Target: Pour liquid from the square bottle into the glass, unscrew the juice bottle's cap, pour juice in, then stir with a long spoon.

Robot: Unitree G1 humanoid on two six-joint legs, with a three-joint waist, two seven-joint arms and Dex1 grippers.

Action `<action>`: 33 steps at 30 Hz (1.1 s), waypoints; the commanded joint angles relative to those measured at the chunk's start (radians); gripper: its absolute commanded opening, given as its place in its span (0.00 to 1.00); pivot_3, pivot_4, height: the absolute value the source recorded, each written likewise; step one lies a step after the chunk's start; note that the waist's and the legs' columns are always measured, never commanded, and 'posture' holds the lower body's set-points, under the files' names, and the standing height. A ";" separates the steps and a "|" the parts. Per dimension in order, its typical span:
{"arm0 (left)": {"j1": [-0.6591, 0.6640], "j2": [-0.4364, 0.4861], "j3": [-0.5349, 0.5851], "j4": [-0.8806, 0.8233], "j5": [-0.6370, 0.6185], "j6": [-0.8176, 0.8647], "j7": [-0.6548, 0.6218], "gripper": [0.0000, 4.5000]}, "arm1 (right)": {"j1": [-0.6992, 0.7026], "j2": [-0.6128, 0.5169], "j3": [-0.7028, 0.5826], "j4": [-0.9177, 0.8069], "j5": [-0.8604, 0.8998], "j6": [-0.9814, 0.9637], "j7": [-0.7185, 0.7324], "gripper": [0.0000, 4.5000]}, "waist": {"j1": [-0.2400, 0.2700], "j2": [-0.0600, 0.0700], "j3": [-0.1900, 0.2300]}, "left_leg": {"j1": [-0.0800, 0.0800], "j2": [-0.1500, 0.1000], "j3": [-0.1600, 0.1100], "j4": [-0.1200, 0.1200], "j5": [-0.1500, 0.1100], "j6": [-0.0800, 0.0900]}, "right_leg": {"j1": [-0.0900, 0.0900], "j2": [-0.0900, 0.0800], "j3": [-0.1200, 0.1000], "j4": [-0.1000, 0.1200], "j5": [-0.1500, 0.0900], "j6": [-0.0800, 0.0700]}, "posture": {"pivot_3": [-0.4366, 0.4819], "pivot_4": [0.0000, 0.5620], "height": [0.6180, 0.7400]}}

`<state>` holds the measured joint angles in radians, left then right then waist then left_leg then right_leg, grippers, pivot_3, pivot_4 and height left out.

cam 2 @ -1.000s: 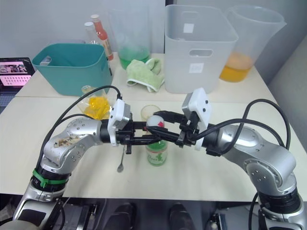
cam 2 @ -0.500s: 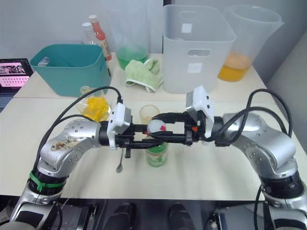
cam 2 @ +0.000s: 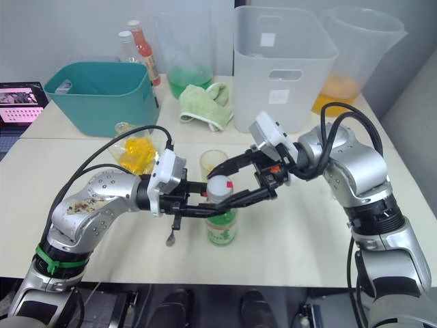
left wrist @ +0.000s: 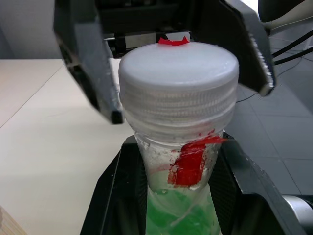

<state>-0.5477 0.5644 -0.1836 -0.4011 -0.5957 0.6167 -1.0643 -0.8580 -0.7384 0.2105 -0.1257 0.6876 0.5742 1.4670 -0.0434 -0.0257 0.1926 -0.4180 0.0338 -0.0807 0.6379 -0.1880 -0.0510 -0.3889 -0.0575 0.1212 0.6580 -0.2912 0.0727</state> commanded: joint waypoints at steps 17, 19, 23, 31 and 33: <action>-0.014 -0.063 -0.003 0.030 -0.014 -0.022 -0.013 0.28 | 0.459 0.053 -0.408 -0.660 0.358 0.324 -0.874 0.99 | 0.001 0.000 0.000 | -0.001 -0.001 -0.001 0.003 0.000 0.000 | 0.000 0.000 0.001 0.002 0.000 0.001 | 0.48 0.27 1.00; -0.017 -0.067 -0.005 0.033 -0.012 -0.024 -0.015 0.28 | 0.471 0.055 -0.409 -0.672 0.387 0.324 -0.919 0.99 | 0.001 0.000 0.000 | -0.001 -0.001 -0.001 0.003 0.001 0.001 | 0.000 0.000 0.000 0.001 0.000 0.001 | 0.48 0.27 1.00; -0.024 -0.068 -0.007 0.037 -0.009 -0.026 -0.024 0.28 | 0.491 0.036 -0.414 -0.679 0.431 0.318 -0.952 0.93 | 0.001 0.000 0.000 | -0.002 -0.001 -0.001 0.003 0.001 0.001 | 0.000 0.000 0.001 0.001 0.000 0.001 | 0.48 0.27 1.00; -0.022 -0.063 -0.001 0.034 0.006 -0.034 -0.021 0.28 | 0.484 0.004 -0.377 -0.626 0.428 0.301 -0.930 0.37 | 0.001 0.000 0.000 | -0.002 -0.001 -0.001 0.003 0.001 0.001 | 0.000 0.000 0.000 0.000 0.000 0.001 | 0.48 0.27 1.00; -0.020 -0.061 -0.002 0.032 0.016 -0.042 -0.017 0.28 | 0.473 -0.001 -0.357 -0.604 0.412 0.299 -0.904 0.37 | 0.001 0.000 0.000 | -0.002 -0.001 -0.001 0.003 0.001 0.001 | 0.000 0.000 0.000 0.000 0.000 0.001 | 0.48 0.27 1.00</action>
<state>-0.5554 0.5045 -0.1886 -0.3486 -0.5831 0.6058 -1.0792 -0.3708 -0.7278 -0.1575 -0.7345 1.1098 0.8957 0.5404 -0.0424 -0.0257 0.1925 -0.4199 0.0332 -0.0813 0.6411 -0.1870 -0.0503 -0.3886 -0.0573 0.1216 0.6582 -0.2911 0.0737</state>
